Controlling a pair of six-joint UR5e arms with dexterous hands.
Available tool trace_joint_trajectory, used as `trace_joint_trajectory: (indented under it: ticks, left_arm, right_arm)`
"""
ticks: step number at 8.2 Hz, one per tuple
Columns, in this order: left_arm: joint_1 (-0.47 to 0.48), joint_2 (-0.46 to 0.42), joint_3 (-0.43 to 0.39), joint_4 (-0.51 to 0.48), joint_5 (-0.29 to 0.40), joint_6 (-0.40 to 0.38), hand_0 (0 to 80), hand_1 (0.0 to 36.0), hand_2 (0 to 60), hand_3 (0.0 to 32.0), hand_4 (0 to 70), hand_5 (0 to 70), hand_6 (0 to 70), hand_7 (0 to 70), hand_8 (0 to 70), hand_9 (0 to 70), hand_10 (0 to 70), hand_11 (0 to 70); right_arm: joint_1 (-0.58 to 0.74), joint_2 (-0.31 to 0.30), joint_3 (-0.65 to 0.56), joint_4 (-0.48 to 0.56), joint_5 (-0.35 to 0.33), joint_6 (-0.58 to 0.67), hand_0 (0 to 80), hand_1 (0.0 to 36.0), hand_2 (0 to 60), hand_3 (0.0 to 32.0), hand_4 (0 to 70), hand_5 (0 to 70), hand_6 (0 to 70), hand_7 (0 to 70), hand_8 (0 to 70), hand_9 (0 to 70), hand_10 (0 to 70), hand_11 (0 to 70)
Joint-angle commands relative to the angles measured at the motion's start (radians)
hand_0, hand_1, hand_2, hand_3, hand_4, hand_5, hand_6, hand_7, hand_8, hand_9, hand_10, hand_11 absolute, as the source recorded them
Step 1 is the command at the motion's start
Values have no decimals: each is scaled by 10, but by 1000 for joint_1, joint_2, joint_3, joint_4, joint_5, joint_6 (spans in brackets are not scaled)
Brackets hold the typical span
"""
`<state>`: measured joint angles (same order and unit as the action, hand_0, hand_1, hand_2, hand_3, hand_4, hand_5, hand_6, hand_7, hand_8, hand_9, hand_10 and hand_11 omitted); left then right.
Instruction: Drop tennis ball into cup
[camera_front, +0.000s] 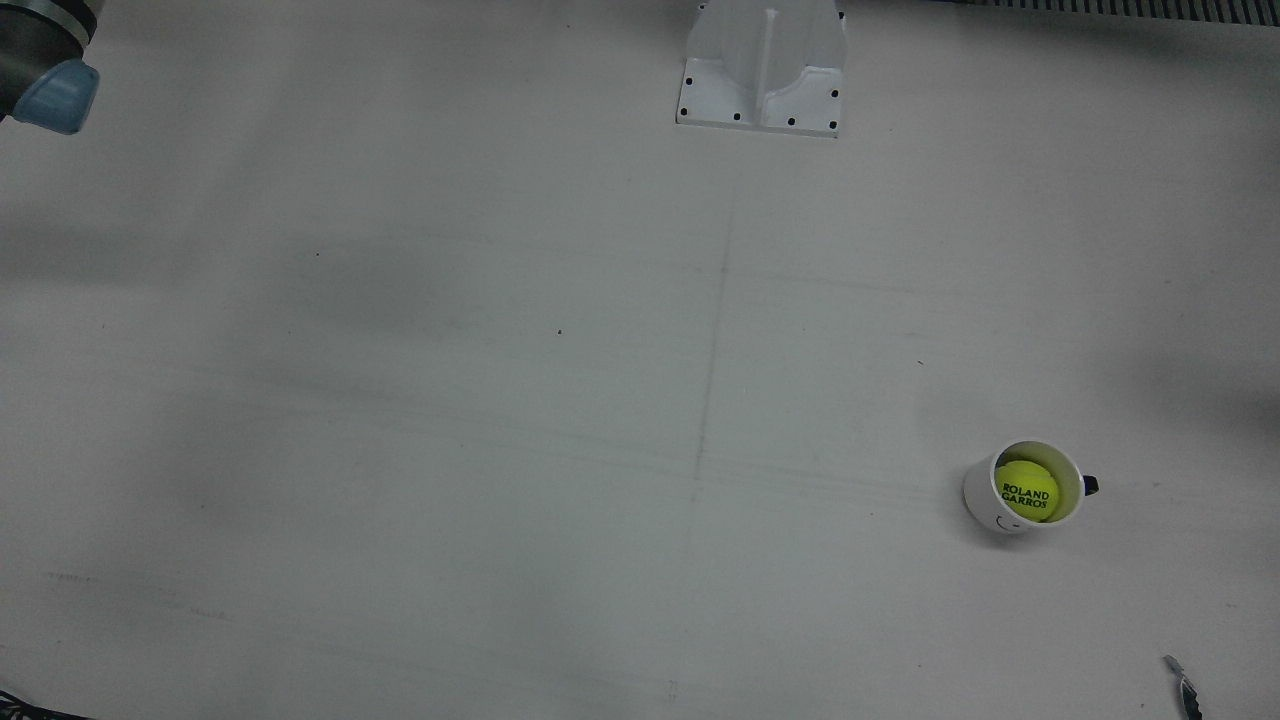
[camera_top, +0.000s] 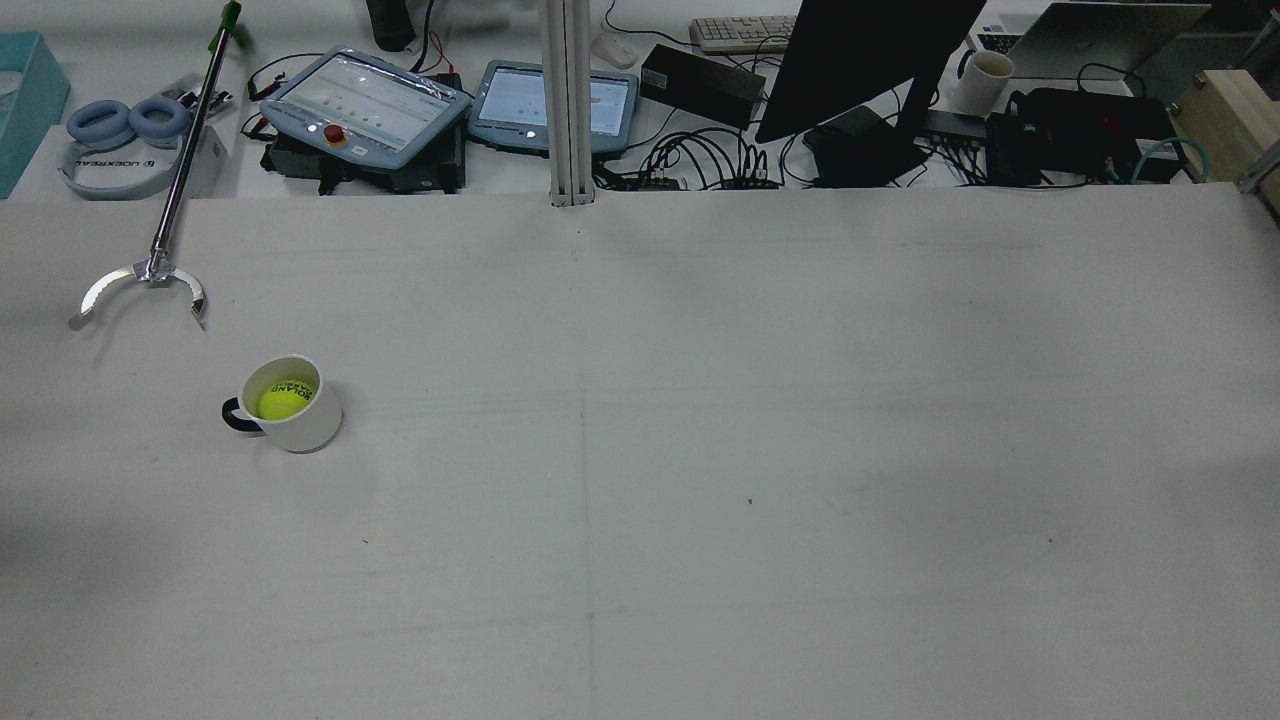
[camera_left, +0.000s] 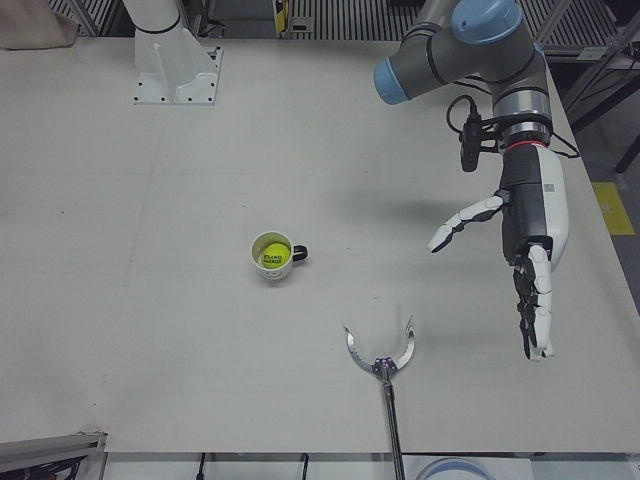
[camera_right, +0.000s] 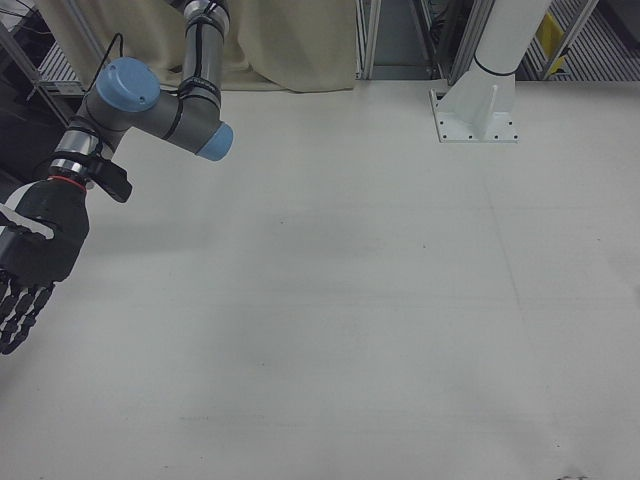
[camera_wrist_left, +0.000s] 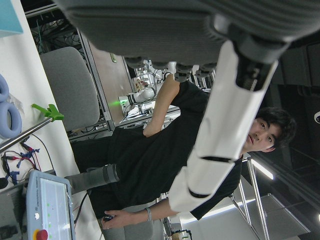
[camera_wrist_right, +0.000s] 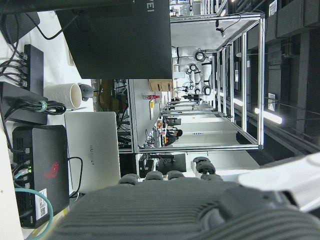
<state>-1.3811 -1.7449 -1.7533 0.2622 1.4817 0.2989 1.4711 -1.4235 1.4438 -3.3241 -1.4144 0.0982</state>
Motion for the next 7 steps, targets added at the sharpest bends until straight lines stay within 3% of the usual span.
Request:
trace_joint_trajectory:
  ticks: [1,7]
  left_arm:
    - [-19,37,5,-4,20,-3,800,360,164,0,0,83,0,125,0,11,0,32]
    - [1,41,-47,17,58,-3,718,360,226,0,0,75,9,130,0,12,0,17]
  right_arm:
    - [0,0,-2,0,0,0,0,0,0,0,0,0,0,0,0,0,0,0]
    - [0,0,0,0,0,0,0,0,0,0,0,0,0,0,0,0,0,0]
